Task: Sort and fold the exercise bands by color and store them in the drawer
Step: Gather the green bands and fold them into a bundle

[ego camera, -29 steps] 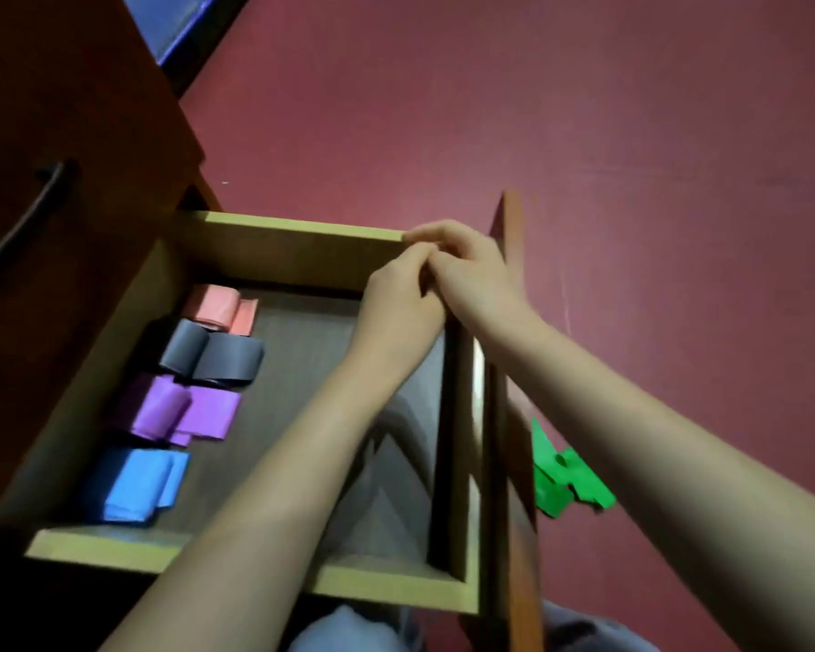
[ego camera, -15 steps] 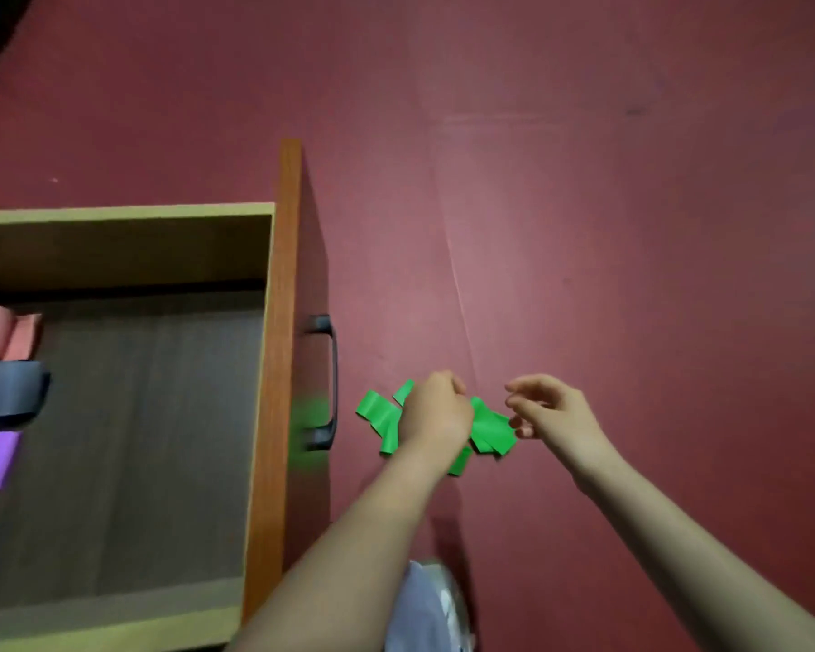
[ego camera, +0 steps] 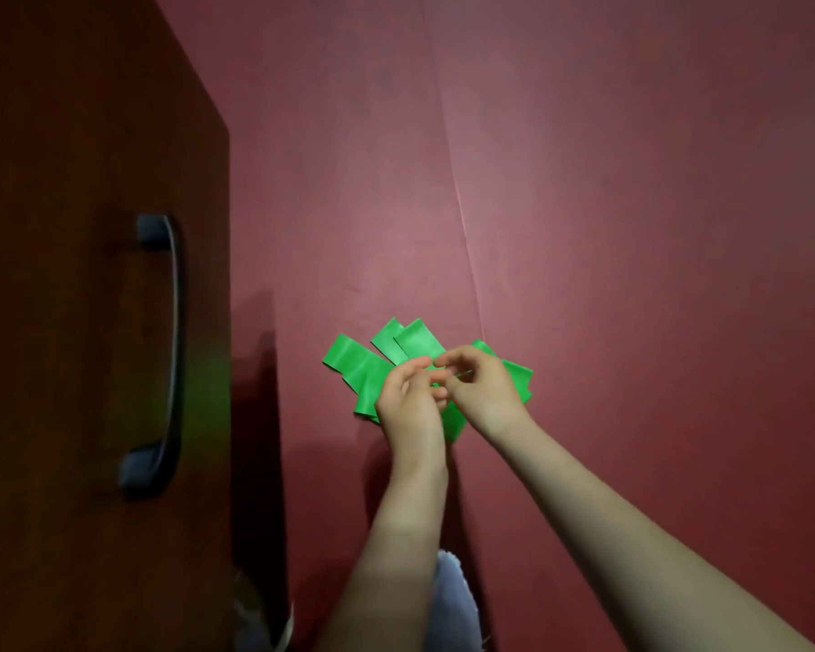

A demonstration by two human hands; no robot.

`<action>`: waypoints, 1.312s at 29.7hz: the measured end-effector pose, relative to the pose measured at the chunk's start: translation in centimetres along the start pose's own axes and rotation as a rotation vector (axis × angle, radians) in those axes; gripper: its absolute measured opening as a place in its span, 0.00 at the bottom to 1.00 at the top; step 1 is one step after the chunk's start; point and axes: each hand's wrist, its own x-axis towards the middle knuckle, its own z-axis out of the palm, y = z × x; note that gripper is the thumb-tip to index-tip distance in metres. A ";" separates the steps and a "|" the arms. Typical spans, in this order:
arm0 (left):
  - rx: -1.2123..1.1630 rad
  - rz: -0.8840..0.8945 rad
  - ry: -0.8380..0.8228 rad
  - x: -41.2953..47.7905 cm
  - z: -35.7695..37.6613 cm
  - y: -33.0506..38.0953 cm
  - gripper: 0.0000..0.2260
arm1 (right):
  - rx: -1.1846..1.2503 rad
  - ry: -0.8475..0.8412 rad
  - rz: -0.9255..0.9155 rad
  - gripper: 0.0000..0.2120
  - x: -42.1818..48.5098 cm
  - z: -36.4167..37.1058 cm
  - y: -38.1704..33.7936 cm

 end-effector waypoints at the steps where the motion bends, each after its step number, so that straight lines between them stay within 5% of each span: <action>1: -0.013 0.001 0.002 0.4 -0.5 -0.8 0.13 | -0.034 -0.009 -0.019 0.10 0.8 0.7 0.6; 5: 0.011 -0.032 0.055 2.5 -3.0 -3.5 0.12 | -0.286 -0.147 -0.140 0.15 3.8 4.1 2.5; 9: 0.133 -0.044 0.078 3.7 -6.6 -5.4 0.11 | -0.788 -0.384 -0.428 0.23 5.6 7.9 3.7; 15: 0.185 -0.083 0.128 4.5 -9.7 -6.8 0.12 | -0.940 -0.338 -0.433 0.15 6.8 10.1 4.4; 21: 0.201 -0.063 0.122 4.7 -9.1 -6.8 0.09 | -0.510 -0.244 -0.347 0.08 5.5 9.6 5.2; 29: 0.171 -0.119 0.116 4.2 -9.1 -6.8 0.14 | 0.598 -0.378 0.001 0.17 0.3 6.5 4.7; 34: 0.163 -0.155 -0.056 4.1 -8.9 -6.5 0.15 | 0.719 -0.373 0.018 0.19 -1.4 5.8 5.7; 39: 0.008 -0.379 -0.097 4.4 -8.9 -5.8 0.18 | 0.730 -0.415 0.017 0.23 -2.3 5.3 6.2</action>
